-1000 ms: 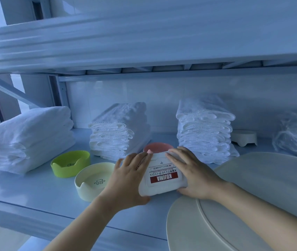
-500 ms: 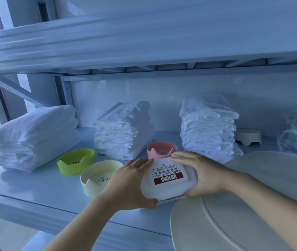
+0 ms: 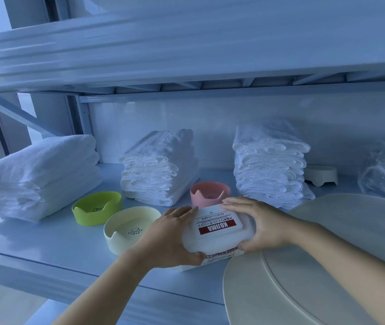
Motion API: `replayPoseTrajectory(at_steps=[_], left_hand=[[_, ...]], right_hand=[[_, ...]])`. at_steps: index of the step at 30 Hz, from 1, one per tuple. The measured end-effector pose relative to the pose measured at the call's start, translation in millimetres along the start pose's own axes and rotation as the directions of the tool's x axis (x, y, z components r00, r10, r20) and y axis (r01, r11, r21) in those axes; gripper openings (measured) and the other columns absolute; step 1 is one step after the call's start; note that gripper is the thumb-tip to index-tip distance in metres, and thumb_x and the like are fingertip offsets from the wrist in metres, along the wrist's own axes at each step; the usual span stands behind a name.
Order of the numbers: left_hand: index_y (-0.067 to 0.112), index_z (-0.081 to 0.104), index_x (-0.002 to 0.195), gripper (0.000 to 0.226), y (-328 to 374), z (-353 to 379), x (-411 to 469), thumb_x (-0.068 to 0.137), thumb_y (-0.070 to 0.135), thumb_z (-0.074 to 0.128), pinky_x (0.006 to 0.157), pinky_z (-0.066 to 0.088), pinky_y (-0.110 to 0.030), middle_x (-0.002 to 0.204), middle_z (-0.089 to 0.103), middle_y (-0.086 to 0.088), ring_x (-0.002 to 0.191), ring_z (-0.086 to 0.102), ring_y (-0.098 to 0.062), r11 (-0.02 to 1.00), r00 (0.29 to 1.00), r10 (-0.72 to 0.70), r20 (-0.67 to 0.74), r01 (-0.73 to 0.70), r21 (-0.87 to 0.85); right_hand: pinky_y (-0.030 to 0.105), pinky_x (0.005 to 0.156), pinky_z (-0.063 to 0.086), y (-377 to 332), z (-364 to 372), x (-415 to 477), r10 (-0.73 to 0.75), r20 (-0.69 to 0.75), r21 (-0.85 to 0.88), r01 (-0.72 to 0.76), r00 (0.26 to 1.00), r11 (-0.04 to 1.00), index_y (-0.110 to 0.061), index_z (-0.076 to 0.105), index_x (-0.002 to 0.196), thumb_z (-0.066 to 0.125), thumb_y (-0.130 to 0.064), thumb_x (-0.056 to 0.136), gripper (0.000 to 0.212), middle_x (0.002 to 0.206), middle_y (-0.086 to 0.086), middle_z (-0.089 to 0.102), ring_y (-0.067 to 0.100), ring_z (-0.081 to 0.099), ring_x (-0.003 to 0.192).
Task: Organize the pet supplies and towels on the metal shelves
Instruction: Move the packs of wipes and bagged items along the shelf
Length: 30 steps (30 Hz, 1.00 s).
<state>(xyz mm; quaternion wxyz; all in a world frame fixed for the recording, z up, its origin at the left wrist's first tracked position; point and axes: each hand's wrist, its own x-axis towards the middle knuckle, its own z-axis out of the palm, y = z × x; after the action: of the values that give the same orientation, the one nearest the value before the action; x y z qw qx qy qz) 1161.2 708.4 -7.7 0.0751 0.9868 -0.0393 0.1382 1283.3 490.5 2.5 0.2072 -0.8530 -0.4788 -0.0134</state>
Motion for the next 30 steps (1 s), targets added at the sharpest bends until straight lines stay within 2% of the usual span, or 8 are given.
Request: replayPoseTrajectory(at_steps=[6, 9, 11, 18, 22, 25, 27, 30], left_hand=[[0.031, 0.023, 0.145, 0.088, 6.2, -5.0, -4.3, 0.072, 0.069, 0.056, 0.106, 0.032, -0.028, 0.146, 0.034, 0.012, 0.131, 0.035, -0.014, 0.998, 0.995, -0.063, 0.081, 0.061, 0.019], [0.031, 0.026, 0.144, 0.097, 5.9, -4.6, -9.4, 0.063, 0.085, 0.027, 0.103, 0.035, -0.031, 0.141, 0.038, 0.011, 0.126, 0.039, -0.015, 0.997, 0.994, -0.062, 0.086, 0.058, 0.043], [0.031, 0.029, 0.142, 0.100, 5.0, -4.0, -14.4, 0.059, 0.085, 0.014, 0.101, 0.036, -0.033, 0.138, 0.040, 0.011, 0.122, 0.043, -0.016, 0.998, 0.997, -0.040, 0.059, 0.037, 0.051], [0.039, 0.033, 0.138, 0.098, -1.1, -7.5, -40.4, 0.059, 0.091, 0.007, 0.092, 0.040, -0.028, 0.127, 0.042, 0.013, 0.110, 0.045, -0.015, 0.999, 1.000, 0.027, 0.016, -0.028, 0.039], [0.042, 0.038, 0.135, 0.074, -5.3, -8.6, -50.2, 0.073, 0.079, 0.023, 0.093, 0.039, -0.025, 0.132, 0.037, 0.017, 0.115, 0.040, -0.011, 0.995, 0.995, 0.098, -0.019, -0.098, 0.005], [0.043, 0.037, 0.137, 0.052, -4.6, -11.0, -54.3, 0.088, 0.061, 0.042, 0.100, 0.029, -0.018, 0.146, 0.027, 0.021, 0.124, 0.036, -0.007, 0.981, 0.984, 0.176, 0.004, -0.175, -0.078], [0.041, 0.035, 0.140, 0.052, -4.5, -9.2, -57.5, 0.090, 0.052, 0.047, 0.098, 0.020, -0.008, 0.149, 0.026, 0.020, 0.131, 0.030, -0.002, 0.968, 0.979, 0.205, 0.013, -0.200, -0.154], [0.041, 0.032, 0.141, 0.056, -7.8, -0.6, -63.0, 0.089, 0.051, 0.050, 0.098, 0.022, -0.007, 0.150, 0.025, 0.020, 0.133, 0.028, -0.001, 0.958, 0.980, 0.200, -0.019, -0.200, -0.206]], right_hand=[[0.012, 0.105, 0.027, -0.5, 1.4, -2.3, 0.036, -0.006, 0.033, -0.035, 0.999, 0.999, -0.038, 0.051, 0.129, 0.077, -0.028, 0.066, 0.069, 0.137, -0.031, 0.032, -0.013, 0.031, 0.126], [0.011, 0.103, 0.030, -1.1, 1.5, -4.5, 0.044, -0.047, 0.055, -0.042, 0.998, 0.998, -0.038, 0.059, 0.120, 0.076, -0.028, 0.066, 0.058, 0.130, -0.028, 0.043, -0.013, 0.038, 0.121], [0.006, 0.097, 0.029, -2.9, 1.7, -7.0, 0.058, -0.075, 0.062, -0.054, 0.996, 0.997, -0.038, 0.063, 0.115, 0.075, -0.026, 0.067, 0.052, 0.126, -0.026, 0.047, -0.013, 0.042, 0.117], [0.001, 0.087, 0.032, -17.5, 13.0, -15.5, 0.092, -0.214, 0.046, -0.084, 0.972, 0.995, -0.034, 0.069, 0.104, 0.069, -0.019, 0.076, 0.032, 0.115, -0.019, 0.058, -0.007, 0.051, 0.106], [0.017, 0.080, 0.049, -35.0, 27.5, -10.3, 0.176, -0.297, 0.232, -0.108, 0.939, 0.967, -0.031, 0.073, 0.089, 0.070, -0.018, 0.081, 0.015, 0.100, -0.022, 0.063, -0.006, 0.058, 0.098], [0.014, 0.085, 0.047, -46.8, 35.7, -6.5, 0.223, -0.321, 0.281, -0.132, 0.921, 0.950, -0.022, 0.073, 0.092, 0.069, -0.019, 0.083, 0.010, 0.100, -0.020, 0.063, -0.003, 0.058, 0.101], [0.018, 0.093, 0.044, -50.9, 38.9, -7.8, 0.242, -0.316, 0.276, -0.155, 0.918, 0.949, -0.021, 0.072, 0.098, 0.067, -0.021, 0.085, 0.014, 0.109, -0.014, 0.064, -0.003, 0.055, 0.107], [0.027, 0.096, 0.047, -60.6, 43.0, -15.2, 0.264, -0.277, 0.284, -0.184, 0.924, 0.941, -0.026, 0.069, 0.106, 0.067, -0.028, 0.085, 0.021, 0.119, -0.018, 0.055, -0.002, 0.050, 0.115]])
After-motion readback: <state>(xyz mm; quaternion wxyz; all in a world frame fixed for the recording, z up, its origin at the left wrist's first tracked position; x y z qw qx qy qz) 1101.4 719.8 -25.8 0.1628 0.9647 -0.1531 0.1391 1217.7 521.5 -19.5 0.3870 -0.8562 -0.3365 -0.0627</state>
